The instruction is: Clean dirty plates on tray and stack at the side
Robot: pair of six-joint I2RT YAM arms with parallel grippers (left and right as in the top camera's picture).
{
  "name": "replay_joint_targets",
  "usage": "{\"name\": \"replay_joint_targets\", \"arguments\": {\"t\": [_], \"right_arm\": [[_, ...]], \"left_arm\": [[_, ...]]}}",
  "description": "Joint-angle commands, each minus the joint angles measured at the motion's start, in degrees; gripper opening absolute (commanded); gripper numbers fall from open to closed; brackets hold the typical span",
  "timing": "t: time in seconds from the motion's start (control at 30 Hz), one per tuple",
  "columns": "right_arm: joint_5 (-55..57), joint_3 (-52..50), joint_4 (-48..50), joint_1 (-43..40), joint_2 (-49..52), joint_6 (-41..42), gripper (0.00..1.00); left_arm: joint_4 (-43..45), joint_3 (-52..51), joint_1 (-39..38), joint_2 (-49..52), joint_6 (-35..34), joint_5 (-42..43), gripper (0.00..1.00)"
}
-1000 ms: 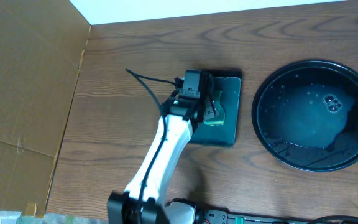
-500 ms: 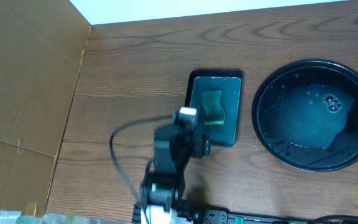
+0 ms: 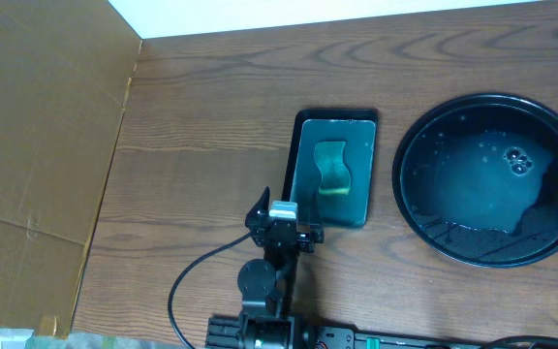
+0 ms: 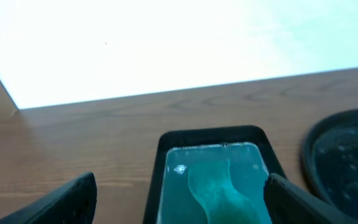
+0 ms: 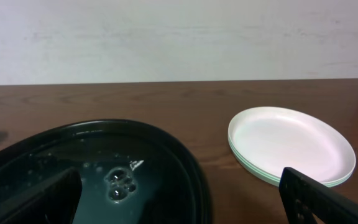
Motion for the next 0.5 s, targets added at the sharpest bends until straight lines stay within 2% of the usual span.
{"name": "replay_joint_targets", "arguments": {"t": [0.0, 0.3, 0.47], "right_arm": [[0.13, -0.26, -0.07, -0.37, -0.17, -0.7, 0.99], [0.13, -0.26, -0.07, -0.37, -0.17, -0.7, 0.99], [0.13, -0.26, -0.07, -0.37, -0.17, -0.7, 0.99]], "left_arm": [[1.77, -3.1, 1.09, -2.49, -1.16, 0.74, 0.86], [-1.16, -6.1, 2.36, -5.46, -7.06, 0.26, 0.86], [-2.97, -6.1, 2.36, -5.44, -14.47, -3.89, 0.86]]}}
